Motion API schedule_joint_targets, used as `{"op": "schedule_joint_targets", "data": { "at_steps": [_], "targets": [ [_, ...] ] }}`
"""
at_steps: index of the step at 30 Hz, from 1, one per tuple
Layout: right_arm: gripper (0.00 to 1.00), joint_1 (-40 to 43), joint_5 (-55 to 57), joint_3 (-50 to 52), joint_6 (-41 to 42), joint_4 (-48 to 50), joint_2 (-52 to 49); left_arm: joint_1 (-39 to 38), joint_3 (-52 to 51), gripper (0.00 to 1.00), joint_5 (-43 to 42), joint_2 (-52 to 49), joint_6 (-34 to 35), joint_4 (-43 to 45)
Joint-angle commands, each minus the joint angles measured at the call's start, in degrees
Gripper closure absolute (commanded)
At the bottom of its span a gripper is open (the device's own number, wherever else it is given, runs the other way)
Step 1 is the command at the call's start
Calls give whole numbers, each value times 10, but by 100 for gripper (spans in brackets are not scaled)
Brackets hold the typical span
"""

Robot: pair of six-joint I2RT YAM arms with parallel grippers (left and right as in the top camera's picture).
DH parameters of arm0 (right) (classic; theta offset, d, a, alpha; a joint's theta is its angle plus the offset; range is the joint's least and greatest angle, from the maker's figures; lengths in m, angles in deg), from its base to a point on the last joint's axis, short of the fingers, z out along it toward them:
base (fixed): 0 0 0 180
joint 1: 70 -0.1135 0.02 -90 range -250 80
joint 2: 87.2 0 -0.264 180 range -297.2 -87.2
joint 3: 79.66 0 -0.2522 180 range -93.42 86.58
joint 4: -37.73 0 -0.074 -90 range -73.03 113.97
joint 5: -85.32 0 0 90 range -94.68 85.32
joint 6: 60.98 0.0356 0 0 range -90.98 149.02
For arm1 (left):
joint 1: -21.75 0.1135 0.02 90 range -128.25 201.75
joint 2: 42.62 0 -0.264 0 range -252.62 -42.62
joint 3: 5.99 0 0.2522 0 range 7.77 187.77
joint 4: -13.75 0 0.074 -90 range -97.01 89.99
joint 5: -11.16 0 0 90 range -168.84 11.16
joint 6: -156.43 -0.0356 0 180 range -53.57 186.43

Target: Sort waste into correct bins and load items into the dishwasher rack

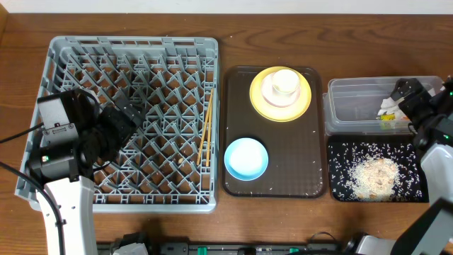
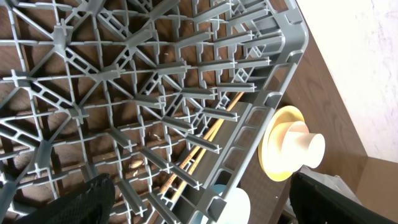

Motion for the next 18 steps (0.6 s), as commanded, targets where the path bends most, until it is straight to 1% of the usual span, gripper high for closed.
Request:
{"op": "schedule_joint_targets", "data": {
  "at_steps": [1,5,8,11,14,18],
  "targets": [
    [1,-10,-16,-40,-42,-38,36,3,9,9,-5,0,1,0],
    [1,-47,-16,-124,-116,-160,46,3,9,9,-5,0,1,0],
    [1,-97,-16,-201,-171,-242,46,3,9,9,-5,0,1,0],
    [1,-166,-13,-276,-229,-311,48,3,9,9,-5,0,1,0],
    [1,-242,21,-330,-245,-360,48,3,9,9,-5,0,1,0],
    [1,-357,120,-345,-245,-394,47,3,9,9,-5,0,1,0]
  ]
}}
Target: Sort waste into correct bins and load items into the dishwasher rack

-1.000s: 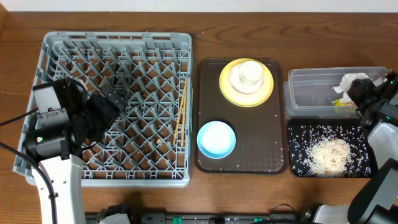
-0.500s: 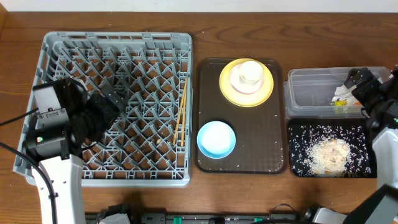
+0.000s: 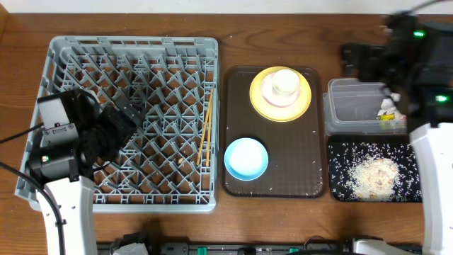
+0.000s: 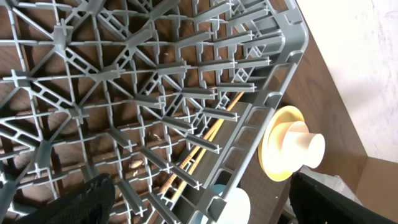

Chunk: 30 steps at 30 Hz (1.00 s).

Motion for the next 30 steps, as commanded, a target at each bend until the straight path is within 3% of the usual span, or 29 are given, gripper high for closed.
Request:
{"op": "schedule_joint_targets", "data": {
  "at_steps": [1,8,15,18,23,26,30],
  "targets": [
    [1,-86,101,-9,-30,-30,4,3,9,9,-5,0,1,0],
    [1,-191,129,-9,-13,-80,0,3,9,9,-5,0,1,0],
    [1,-161,115,-9,54,-138,118,3,9,9,-5,0,1,0],
    [1,-68,158,-9,54,-170,189,3,9,9,-5,0,1,0],
    [1,182,162,-9,59,-221,255,3,9,9,-5,0,1,0],
    [1,295,163,-9,122,-257,263,3,9,9,-5,0,1,0],
    [1,372,161,-9,209,-292,256,3,9,9,-5,0,1,0]
  ]
}}
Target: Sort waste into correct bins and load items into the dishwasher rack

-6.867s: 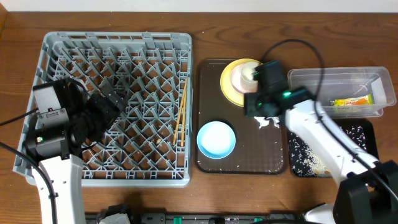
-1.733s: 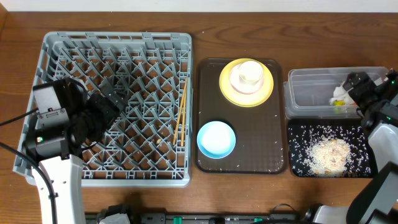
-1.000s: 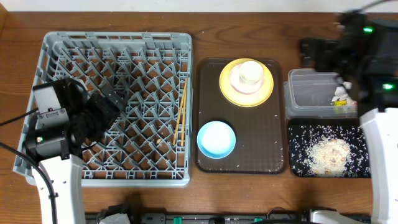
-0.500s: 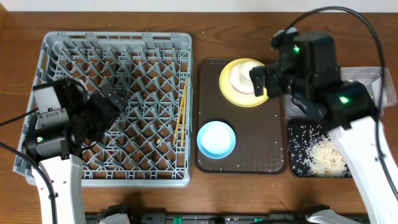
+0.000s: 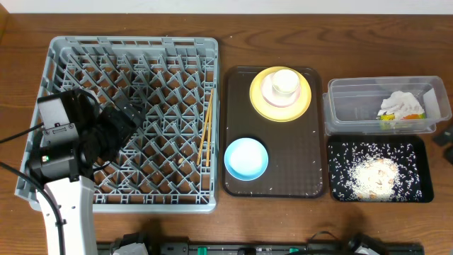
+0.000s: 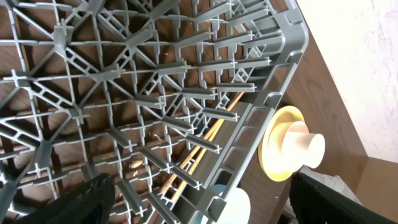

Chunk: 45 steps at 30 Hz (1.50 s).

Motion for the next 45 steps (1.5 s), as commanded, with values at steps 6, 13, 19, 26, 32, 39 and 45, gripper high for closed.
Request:
{"op": "schedule_joint_targets", "data": {
  "at_steps": [6,13,19,26,32,39,45],
  "targets": [
    [1,47,-2,1,85,-31,-13,3,9,9,-5,0,1,0],
    [1,47,-2,1,85,-34,-14,3,9,9,-5,0,1,0],
    [1,47,-2,1,85,-35,-13,3,9,9,-5,0,1,0],
    [1,47,-1,1,85,-35,-14,3,9,9,-5,0,1,0],
    [1,47,-2,1,85,-35,-14,-16,6,12,-39,-2,23,13],
    [1,47,-2,1,85,-35,-14,-188,3,64,-13,-25,-15,5],
    [1,47,-2,1,85,-35,-14,-393,3,78,140,-77,2,27]
  ]
}}
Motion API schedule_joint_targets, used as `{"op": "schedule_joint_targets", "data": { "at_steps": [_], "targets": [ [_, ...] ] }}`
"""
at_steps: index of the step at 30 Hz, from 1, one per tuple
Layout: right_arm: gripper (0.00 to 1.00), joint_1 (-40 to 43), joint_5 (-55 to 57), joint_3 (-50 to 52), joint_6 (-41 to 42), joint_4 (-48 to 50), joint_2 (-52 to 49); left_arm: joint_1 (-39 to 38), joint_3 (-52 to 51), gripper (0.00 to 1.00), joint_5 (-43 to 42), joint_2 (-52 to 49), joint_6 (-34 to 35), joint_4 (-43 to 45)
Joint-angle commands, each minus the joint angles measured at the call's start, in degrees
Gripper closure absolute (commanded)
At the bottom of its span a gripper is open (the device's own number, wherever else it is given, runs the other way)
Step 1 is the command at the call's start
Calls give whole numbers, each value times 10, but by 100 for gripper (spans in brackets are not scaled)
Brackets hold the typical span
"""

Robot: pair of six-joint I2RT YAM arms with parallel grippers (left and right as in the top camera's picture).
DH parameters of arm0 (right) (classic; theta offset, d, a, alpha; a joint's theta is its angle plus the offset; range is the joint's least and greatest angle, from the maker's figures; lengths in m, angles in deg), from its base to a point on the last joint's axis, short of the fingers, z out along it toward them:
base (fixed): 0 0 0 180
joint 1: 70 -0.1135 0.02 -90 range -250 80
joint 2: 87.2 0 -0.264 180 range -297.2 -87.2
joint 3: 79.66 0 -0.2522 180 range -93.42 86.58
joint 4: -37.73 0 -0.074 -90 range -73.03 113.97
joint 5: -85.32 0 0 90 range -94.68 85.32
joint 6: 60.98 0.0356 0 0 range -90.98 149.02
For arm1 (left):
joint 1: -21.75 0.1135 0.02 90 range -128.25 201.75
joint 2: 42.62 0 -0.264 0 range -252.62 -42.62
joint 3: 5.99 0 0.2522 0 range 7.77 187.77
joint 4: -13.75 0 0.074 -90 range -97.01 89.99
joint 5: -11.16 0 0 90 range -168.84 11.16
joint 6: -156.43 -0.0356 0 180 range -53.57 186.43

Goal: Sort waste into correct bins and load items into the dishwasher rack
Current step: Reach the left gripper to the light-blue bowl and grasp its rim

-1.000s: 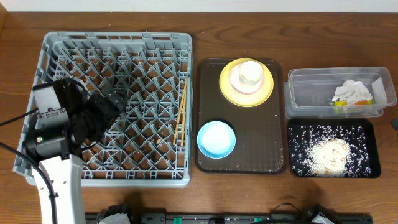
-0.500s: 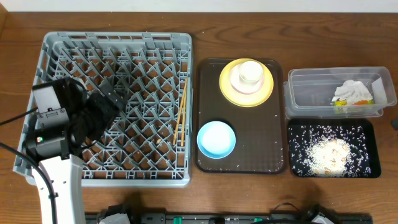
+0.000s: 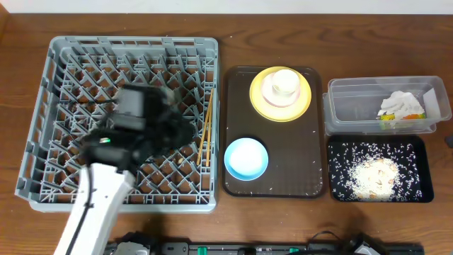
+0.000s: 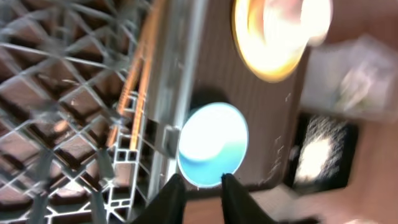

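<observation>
The grey dishwasher rack (image 3: 56, 57) fills the table's left, with wooden chopsticks (image 3: 207, 127) lying along its right side. My left gripper (image 3: 185, 132) hovers over the rack's middle-right, open and empty. In the blurred left wrist view its dark fingertips (image 4: 173, 198) frame the near rim of the blue bowl (image 4: 213, 144), beside the chopsticks (image 4: 140, 81). The bowl (image 3: 246, 157) rests on the brown tray (image 3: 304, 170). A yellow plate (image 3: 259, 103) on the tray carries a cream cup (image 3: 284, 83). The right gripper is out of view.
A clear bin (image 3: 354, 106) at the right holds crumpled white tissue and scraps (image 3: 401, 106). In front of it a black tray (image 3: 340, 152) carries a heap of rice (image 3: 375, 176) and scattered grains. The rack's wall (image 4: 180, 74) stands between my left gripper and the brown tray.
My left arm has moved from the rack's left side to its middle-right. Its wrist camera now looks at the blue bowl and tray instead of the rack's grid. The right arm has left the picture.
My right gripper was first at the clear bin by the white tissue. Then that arm was behind the bin, then only at the right edge, with the tissue lying in the bin. My left arm stayed still at the rack's left and now stands near the tray.
</observation>
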Motion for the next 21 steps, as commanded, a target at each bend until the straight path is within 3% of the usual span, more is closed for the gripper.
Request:
{"op": "schedule_joint_targets", "data": {
  "at_steps": [1,9,21],
  "targets": [
    [1,7,0,0,9,0,2,-97,3,78,98,-37,5,21],
    [1,7,0,0,8,0,0,-284,3,75,141,-170,4,122],
    [1,7,0,0,8,0,0,-349,3,71,183,-247,2,141]
  ]
}}
